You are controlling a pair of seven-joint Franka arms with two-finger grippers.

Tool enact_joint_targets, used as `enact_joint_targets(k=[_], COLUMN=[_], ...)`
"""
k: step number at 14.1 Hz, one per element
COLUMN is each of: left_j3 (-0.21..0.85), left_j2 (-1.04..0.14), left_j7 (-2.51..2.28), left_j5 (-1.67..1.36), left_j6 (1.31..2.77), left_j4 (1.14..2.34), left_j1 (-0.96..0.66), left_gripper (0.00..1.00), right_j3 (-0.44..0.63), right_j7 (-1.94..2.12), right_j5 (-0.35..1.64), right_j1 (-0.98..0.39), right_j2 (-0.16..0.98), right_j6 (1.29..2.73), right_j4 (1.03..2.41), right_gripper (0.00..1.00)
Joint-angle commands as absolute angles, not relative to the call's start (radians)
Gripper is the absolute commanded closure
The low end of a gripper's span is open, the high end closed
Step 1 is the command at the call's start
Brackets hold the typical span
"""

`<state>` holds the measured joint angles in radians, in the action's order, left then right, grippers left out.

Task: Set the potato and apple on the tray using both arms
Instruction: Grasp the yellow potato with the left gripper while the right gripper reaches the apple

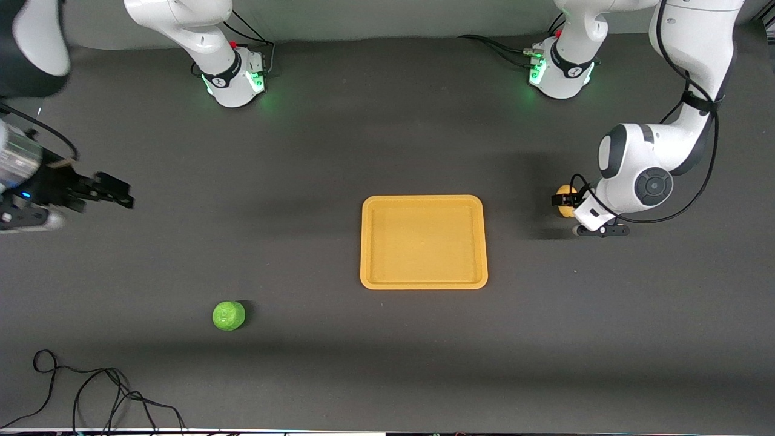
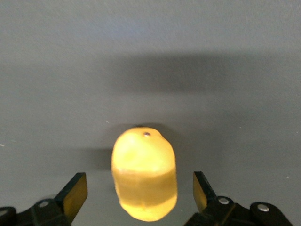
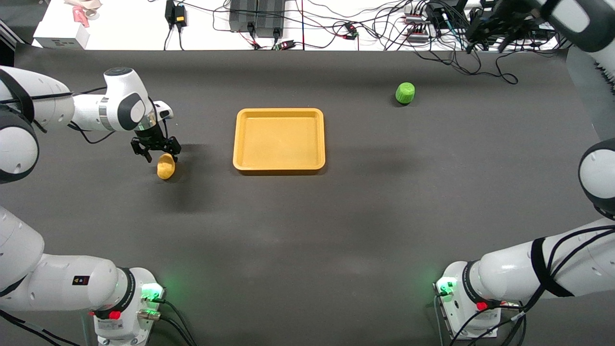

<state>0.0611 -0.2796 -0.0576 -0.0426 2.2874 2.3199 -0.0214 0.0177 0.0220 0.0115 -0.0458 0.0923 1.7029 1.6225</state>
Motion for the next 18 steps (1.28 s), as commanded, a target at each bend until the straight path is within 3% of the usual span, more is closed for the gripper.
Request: enact_joint_targets(k=[1,5,6,9,12,16,18], left_j3=[0.067,0.066,0.066,0.066,0.072,0.094,0.094], left_j2=[-0.282,-0.279,-0.270,-0.230,-0.248,-0.354,-0.499], left_j7=[-0.057,0.002,0.002,-0.005,-0.072,-0.210,-0.366], left_j5=[-0.067,-0.061,-0.061,-0.061,-0.110,-0.340,-0.325], left_j6=[2.253,2.211,2.191,2.087,1.901,1.917,1.945], left_j4=[2.318,2.309,2.300,2.246,2.061,1.863,1.696], left_j1=[-0.066,-0.054,-0.055,-0.055,-0.080,-0.182,-0.286], left_gripper=[0.17,0.78,0.85,0.93,0.93,0.92,0.91], right_j3=[0.017,0.015,0.015,0.017,0.020,0.021,0.021], right_j7=[0.020,-0.026,-0.029,-0.029,-0.029,-0.052,-0.060], right_j5=[0.032,0.032,0.031,0.029,0.032,0.032,0.034], right_j1=[-0.084,-0.104,-0.126,-0.132,-0.124,-0.129,-0.130], right_j2=[0.164,0.362,0.382,0.434,0.498,0.577,0.629], right_j6=[1.764,1.763,1.763,1.827,2.006,2.251,2.307], right_j4=[1.565,1.332,1.315,1.340,1.417,1.525,1.531], right_gripper=[0.00,0.00,0.00,0.00,0.00,0.00,0.00])
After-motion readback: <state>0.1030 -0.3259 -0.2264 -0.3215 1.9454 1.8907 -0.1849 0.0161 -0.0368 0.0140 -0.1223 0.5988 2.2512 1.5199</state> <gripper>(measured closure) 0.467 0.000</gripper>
